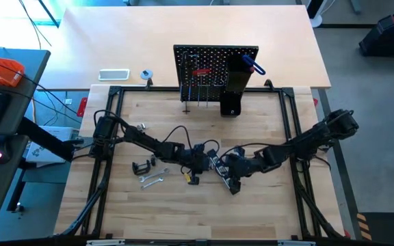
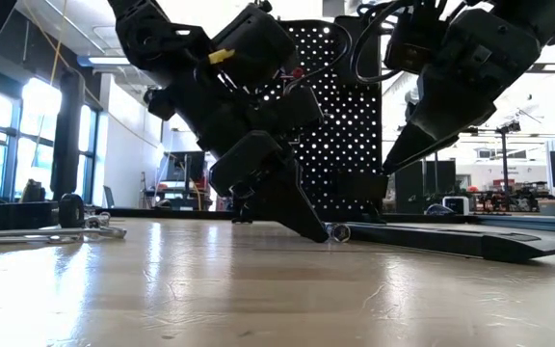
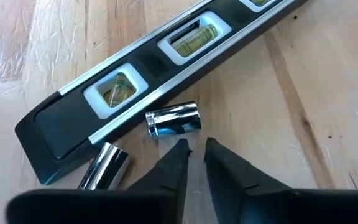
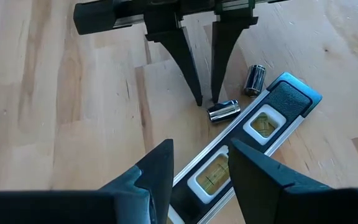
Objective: Hang tools onto peg board
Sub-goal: Put the socket into the bottom black bin on the peg board
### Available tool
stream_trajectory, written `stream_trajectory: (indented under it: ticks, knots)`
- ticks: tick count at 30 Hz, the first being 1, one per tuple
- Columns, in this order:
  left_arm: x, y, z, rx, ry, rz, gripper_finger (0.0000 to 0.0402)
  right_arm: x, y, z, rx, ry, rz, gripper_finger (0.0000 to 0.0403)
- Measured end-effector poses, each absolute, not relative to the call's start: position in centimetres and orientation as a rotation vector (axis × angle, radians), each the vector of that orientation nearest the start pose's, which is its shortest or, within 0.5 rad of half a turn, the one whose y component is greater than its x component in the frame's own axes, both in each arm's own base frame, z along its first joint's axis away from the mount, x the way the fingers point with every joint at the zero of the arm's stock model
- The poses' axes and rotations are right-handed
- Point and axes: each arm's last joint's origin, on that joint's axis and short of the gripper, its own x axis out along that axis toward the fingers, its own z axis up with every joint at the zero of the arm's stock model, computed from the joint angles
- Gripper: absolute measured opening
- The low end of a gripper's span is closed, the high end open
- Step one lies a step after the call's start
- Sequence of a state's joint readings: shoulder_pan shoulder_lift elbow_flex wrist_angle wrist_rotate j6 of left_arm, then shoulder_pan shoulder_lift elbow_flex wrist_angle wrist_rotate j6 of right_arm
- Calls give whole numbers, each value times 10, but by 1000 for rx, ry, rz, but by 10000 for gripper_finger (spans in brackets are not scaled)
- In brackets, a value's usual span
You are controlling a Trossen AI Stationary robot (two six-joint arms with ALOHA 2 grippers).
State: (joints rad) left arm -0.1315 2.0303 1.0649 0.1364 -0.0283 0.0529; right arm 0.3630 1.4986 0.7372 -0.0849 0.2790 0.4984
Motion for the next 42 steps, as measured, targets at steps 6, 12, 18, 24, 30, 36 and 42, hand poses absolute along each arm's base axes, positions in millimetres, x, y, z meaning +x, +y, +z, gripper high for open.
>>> stream_trajectory:
  ticks: [6, 12, 18, 24, 30, 36, 42]
  knots:
    - [379, -55, 104, 164, 898, -35, 117, 266, 96, 170, 200, 798, -112, 145]
    - [374, -44, 114, 164, 924, 100, 165, 266, 98, 170, 194, 795, -112, 145]
    - [378, -37, 115, 82, 878, 129, 181, 266, 98, 170, 188, 790, -121, 145]
    - [383, -35, 119, 89, 816, 158, 186, 265, 100, 170, 177, 786, -122, 145]
    - [385, -36, 120, 86, 809, 24, 182, 265, 100, 170, 177, 786, -122, 145]
    - [384, -37, 119, 90, 817, -16, 154, 265, 100, 170, 169, 781, -131, 145]
    - [387, -38, 108, 93, 829, -30, 120, 265, 100, 170, 170, 779, -131, 145]
